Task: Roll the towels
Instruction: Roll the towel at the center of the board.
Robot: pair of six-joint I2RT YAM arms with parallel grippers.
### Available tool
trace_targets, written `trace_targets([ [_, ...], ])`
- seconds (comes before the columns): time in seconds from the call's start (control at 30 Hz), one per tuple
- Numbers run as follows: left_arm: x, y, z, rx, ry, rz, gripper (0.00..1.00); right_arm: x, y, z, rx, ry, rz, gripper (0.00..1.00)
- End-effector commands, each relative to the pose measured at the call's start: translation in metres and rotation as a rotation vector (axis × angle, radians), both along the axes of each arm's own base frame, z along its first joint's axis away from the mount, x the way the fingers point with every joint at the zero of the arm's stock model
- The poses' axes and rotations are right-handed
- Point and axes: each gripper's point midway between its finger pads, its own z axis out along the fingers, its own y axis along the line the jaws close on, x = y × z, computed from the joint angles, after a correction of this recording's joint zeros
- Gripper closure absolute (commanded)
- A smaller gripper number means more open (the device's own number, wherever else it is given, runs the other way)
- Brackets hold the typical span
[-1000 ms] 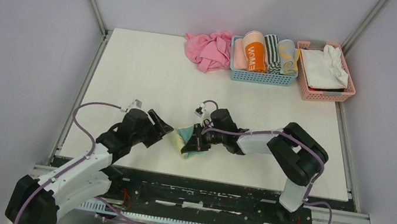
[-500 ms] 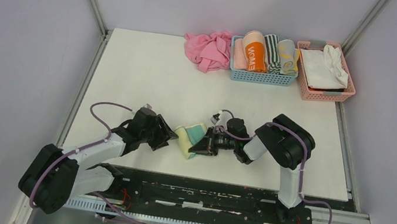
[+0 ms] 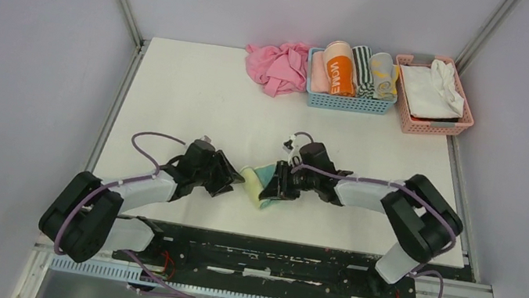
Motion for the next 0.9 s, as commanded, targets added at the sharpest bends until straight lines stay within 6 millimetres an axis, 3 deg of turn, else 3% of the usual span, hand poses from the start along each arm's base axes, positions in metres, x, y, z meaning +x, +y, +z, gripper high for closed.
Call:
trace_targets([
  [0.0,-0.002,0.008,-0.011,0.068,-0.004,-0.008,0.42,0.002,-0.020,0.027,-0.219,-0.226,0.076,0.60],
  [0.2,0.003,0.001,-0.005,0.062,-0.020,-0.013,0.42,0.002,-0.033,0.059,-0.412,-0.436,0.125,0.51],
  [0.37,0.005,-0.004,-0.001,0.062,-0.025,-0.015,0.42,-0.001,-0.015,0.080,-0.530,-0.623,0.164,0.46],
  [0.7,0.005,-0.005,0.002,0.068,-0.029,-0.007,0.42,0.011,0.010,0.054,-0.600,-0.619,0.094,0.40],
  [0.87,0.005,-0.008,0.001,0.070,-0.025,-0.012,0.42,0.002,0.027,0.036,-0.545,-0.566,0.145,0.42],
])
